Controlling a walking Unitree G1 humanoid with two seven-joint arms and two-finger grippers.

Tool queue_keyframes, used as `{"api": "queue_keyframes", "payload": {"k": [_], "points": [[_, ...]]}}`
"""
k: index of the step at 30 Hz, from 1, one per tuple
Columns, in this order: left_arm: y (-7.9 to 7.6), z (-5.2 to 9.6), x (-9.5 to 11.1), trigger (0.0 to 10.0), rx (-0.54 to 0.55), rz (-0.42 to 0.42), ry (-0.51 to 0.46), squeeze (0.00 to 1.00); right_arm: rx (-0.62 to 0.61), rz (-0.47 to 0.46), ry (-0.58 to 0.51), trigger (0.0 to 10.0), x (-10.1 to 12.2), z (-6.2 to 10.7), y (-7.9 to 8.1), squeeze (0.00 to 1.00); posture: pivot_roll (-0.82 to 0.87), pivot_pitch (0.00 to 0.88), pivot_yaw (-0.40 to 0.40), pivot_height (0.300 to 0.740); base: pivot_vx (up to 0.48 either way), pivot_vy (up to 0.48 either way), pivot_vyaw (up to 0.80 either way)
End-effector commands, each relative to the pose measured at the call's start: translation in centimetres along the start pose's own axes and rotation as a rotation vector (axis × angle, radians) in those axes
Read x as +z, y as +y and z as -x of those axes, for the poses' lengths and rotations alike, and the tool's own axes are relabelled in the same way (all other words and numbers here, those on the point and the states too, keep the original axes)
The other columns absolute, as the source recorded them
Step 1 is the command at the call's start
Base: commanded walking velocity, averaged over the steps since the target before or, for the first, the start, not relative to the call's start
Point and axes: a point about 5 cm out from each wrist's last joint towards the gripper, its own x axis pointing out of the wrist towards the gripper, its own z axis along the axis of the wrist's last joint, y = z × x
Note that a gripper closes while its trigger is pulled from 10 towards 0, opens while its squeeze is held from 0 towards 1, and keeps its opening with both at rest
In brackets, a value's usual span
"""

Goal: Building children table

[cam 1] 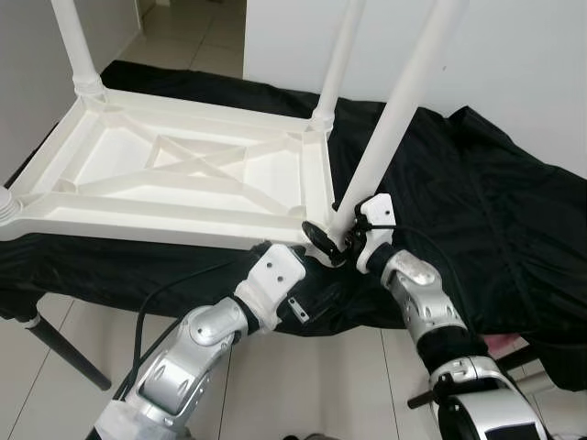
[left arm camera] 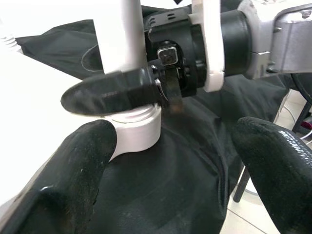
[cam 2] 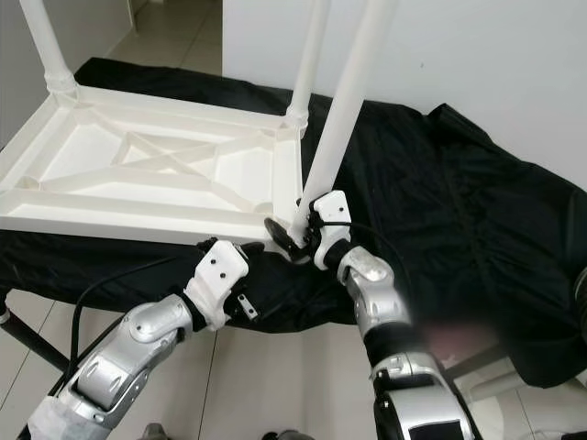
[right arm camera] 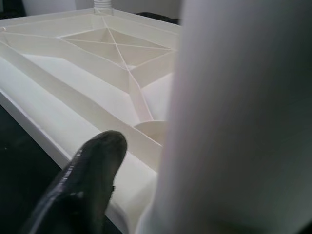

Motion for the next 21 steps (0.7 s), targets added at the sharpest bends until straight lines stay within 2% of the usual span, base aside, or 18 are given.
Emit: {"api": "queue_keyframes", "payload": {"k": [1, 14, 15, 16, 21], "points": [[-0.4, -0.1, 0.1, 10.0, -0.054, -0.002, -0.006, 0.00, 0.035, 0.010, 0.025, 0.0, -0.4, 0.0, 0.1, 0.00, 0.10, 0.076, -0.144, 0.740, 0.000, 0.000, 0.00], [-0.5, -0.1, 0.1, 10.0, -0.058, 0.000, -0.007, 0.00, 0.027, -0.039, 0.051, 0.0, -1.9, 1.1, -0.3, 0.00, 0.09, 0.073, -0.139, 0.740, 0.000, 0.000, 0.00], [-0.5, -0.2, 0.1, 10.0, -0.062, -0.001, -0.007, 0.00, 0.013, -0.046, 0.049, 3.5, -2.0, 1.2, -0.2, 0.00, 0.08, 0.073, -0.139, 0.740, 0.000, 0.000, 0.00], [-0.6, -0.2, 0.1, 10.0, -0.065, 0.000, -0.007, 0.00, -0.004, -0.056, 0.046, 10.0, -2.0, 1.3, -0.1, 0.00, 0.08, 0.073, -0.140, 0.740, 0.000, 0.000, 0.00], [-0.7, -0.2, 0.1, 10.0, -0.069, 0.001, -0.007, 0.00, -0.052, -0.053, 0.055, 10.0, -2.1, 1.3, 0.0, 0.00, 0.08, 0.073, -0.142, 0.740, 0.000, 0.000, 0.00]]}}
